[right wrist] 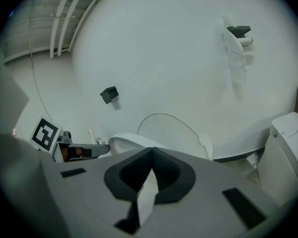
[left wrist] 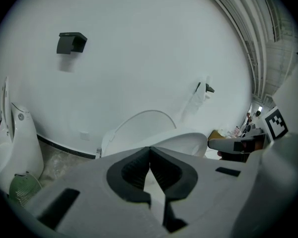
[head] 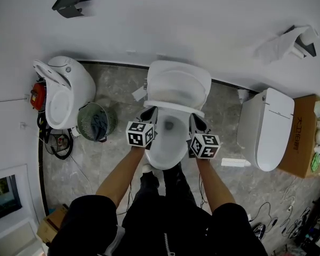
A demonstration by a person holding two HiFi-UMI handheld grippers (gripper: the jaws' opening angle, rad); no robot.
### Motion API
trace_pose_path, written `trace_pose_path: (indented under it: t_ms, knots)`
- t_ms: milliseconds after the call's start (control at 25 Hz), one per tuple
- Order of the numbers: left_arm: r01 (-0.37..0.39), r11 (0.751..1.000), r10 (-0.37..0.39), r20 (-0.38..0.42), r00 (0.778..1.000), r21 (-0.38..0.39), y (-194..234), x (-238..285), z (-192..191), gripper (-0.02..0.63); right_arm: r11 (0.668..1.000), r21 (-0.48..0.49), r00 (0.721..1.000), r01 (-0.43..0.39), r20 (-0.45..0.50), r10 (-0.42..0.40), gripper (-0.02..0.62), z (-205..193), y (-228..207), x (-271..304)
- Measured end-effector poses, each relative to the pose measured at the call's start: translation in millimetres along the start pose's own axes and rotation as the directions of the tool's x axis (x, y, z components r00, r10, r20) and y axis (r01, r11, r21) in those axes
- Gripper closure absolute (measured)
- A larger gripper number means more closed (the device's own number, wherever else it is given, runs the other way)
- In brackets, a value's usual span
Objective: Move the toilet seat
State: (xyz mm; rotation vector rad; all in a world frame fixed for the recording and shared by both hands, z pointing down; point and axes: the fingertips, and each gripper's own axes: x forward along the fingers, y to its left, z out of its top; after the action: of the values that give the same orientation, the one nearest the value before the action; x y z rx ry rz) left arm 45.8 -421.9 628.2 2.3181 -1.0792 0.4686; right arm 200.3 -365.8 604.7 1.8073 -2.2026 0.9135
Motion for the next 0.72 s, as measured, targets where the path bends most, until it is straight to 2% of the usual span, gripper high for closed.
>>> trace_pose_path:
  t_ms: [240, 560, 720]
  knots:
    - [-0.018, 1.0, 0.018, 0.014, 1.0, -0.008, 0.9, 13.5, 16.8, 0.603, 1.0, -0.007, 1.0, 0.003, 0.0, -0.003, 0.591, 28.1, -19.6, 30.6]
    - [-0.045, 0.999, 0.045, -0.013, 0.999, -0.02, 5.5, -0.4, 2.4, 0.603, 1.0, 0.001, 1.0, 0.016, -0.018, -0.016, 0.591, 60.4, -47.7, 77.9]
    - [-0.068, 0.998, 0.067, -0.024, 0.997, -0.012, 14.9, -13.7, -5.4, 0.603, 0.999, 0.033, 0.997, 0.036, -0.063, -0.034, 0.591, 63.0, -60.9, 98.7]
